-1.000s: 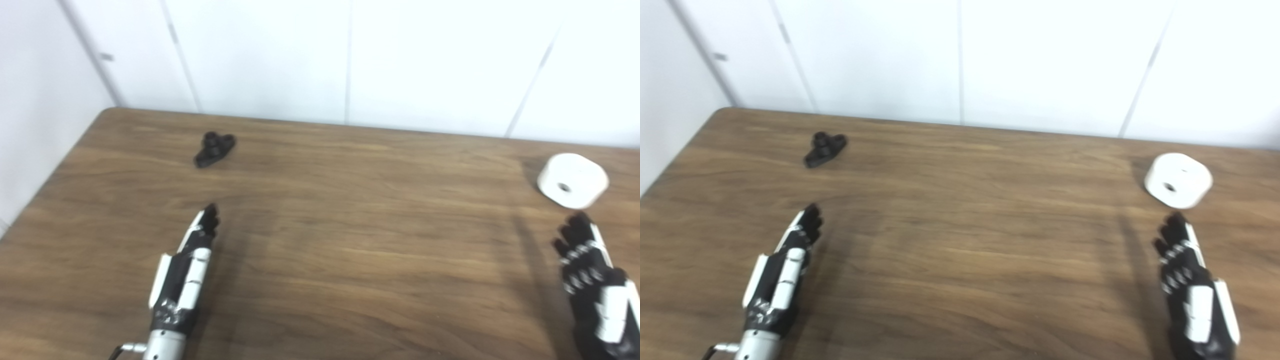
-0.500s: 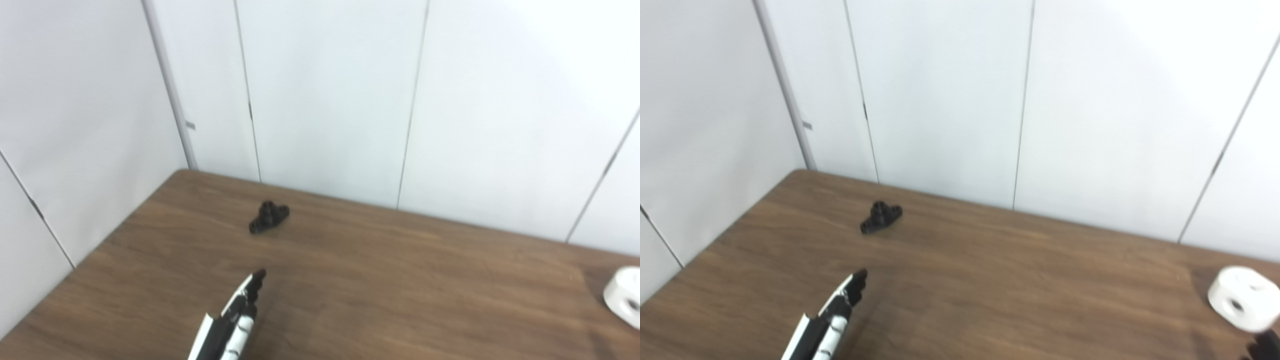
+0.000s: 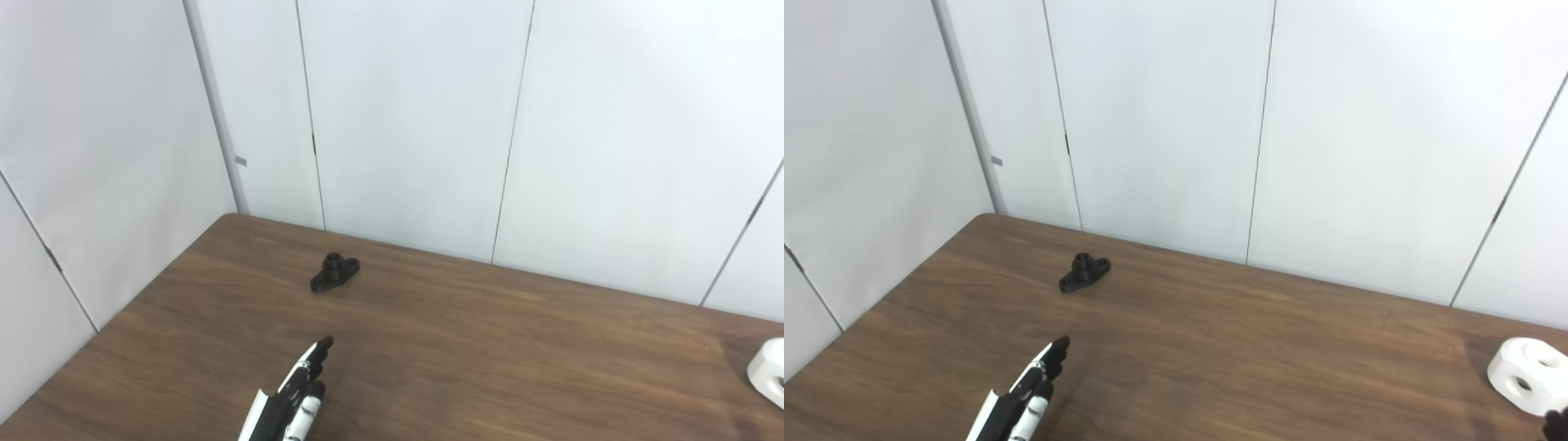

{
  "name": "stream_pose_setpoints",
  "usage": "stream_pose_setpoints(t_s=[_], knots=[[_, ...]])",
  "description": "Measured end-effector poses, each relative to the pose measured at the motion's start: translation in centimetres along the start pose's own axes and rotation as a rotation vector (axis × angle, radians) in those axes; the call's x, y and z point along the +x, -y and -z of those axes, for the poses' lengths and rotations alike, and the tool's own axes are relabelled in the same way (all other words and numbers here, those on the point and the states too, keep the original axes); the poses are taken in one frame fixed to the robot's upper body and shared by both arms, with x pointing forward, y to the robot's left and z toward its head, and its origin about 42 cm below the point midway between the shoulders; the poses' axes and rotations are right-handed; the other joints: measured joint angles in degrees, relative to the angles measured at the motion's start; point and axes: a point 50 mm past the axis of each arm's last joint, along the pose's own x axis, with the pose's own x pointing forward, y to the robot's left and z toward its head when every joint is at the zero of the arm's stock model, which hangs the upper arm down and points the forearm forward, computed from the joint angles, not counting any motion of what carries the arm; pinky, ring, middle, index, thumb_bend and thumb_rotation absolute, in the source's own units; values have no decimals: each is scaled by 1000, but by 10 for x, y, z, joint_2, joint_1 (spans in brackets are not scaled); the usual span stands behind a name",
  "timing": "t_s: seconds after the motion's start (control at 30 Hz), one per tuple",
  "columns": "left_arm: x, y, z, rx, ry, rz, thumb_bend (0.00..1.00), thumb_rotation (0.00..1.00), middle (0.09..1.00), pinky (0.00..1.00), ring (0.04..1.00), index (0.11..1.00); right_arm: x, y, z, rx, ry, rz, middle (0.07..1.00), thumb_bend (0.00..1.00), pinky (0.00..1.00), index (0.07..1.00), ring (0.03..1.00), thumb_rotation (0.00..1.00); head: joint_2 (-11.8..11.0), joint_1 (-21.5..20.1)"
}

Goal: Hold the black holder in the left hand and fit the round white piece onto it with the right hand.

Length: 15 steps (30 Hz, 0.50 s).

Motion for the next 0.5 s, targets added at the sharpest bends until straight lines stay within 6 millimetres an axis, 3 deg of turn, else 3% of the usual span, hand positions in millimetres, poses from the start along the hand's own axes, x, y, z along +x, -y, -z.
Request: stream_pose_setpoints(t_s=[0.13,0.23,0.5], knots=[[0,0,0,16,-1,0,467,627,974,975,979,958,0,0,0,0,0,0,814,592,741,809,808,916,10,-1],[0,2,-1,58,-7,-3,528,488,971,954,970,954,0,0,0,0,0,0,797,635,675,784,779,893,14,-2],[4,0,-3,155,-94,-31,717,226,965,937,966,927,0,0,0,0,3,0,792,725,628,767,767,866,19,-6]])
